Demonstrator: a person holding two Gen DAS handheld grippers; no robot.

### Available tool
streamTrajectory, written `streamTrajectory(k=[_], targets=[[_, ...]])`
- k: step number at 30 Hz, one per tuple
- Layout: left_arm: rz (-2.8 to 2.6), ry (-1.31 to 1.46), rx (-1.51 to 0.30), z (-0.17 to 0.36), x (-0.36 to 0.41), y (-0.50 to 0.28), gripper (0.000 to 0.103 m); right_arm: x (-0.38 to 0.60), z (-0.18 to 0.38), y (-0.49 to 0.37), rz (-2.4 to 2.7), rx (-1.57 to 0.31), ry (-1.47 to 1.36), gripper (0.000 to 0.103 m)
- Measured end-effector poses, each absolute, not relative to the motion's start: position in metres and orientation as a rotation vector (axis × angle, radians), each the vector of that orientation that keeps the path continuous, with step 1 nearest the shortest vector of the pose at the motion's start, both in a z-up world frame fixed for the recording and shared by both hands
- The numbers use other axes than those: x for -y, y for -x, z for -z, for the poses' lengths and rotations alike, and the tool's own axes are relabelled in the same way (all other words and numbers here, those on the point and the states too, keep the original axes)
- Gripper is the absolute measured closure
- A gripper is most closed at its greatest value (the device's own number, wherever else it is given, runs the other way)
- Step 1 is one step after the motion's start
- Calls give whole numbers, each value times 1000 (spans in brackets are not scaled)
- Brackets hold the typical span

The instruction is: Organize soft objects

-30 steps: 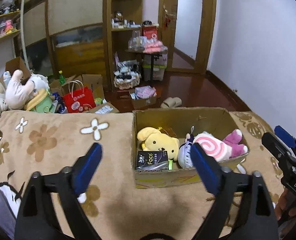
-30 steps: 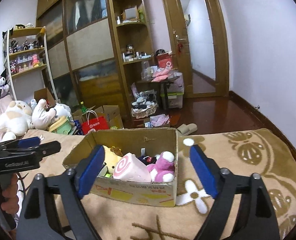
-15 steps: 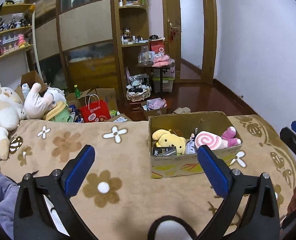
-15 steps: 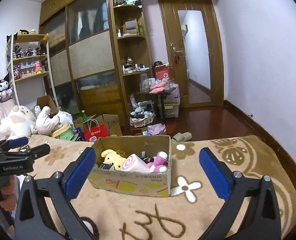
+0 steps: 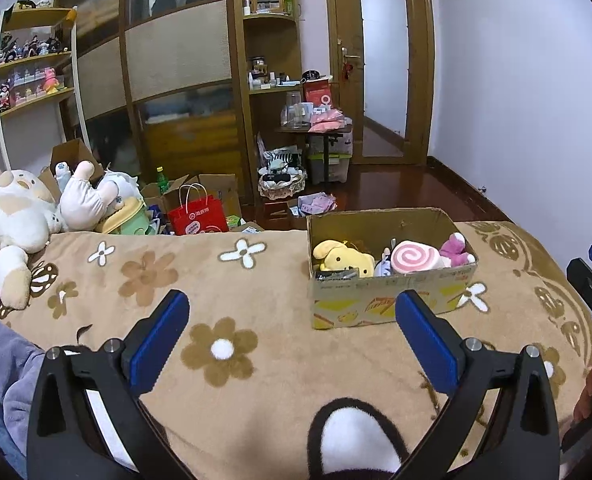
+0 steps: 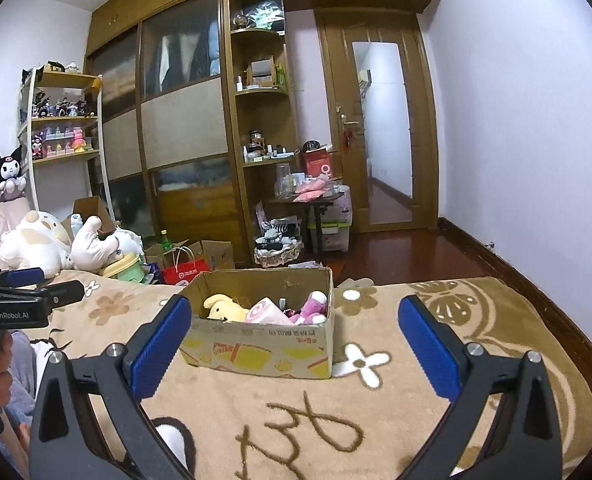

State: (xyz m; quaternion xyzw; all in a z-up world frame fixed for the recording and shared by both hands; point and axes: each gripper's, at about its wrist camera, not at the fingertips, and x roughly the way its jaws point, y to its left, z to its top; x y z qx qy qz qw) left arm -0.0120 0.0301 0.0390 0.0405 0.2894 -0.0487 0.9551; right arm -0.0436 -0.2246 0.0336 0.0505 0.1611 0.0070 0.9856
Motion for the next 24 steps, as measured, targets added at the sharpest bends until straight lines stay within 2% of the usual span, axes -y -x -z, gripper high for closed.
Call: streamTrajectory(k=[24], targets=[[112,-81,-606,-22,-19,2,1,232,-8,27,9,-399,-122,0]])
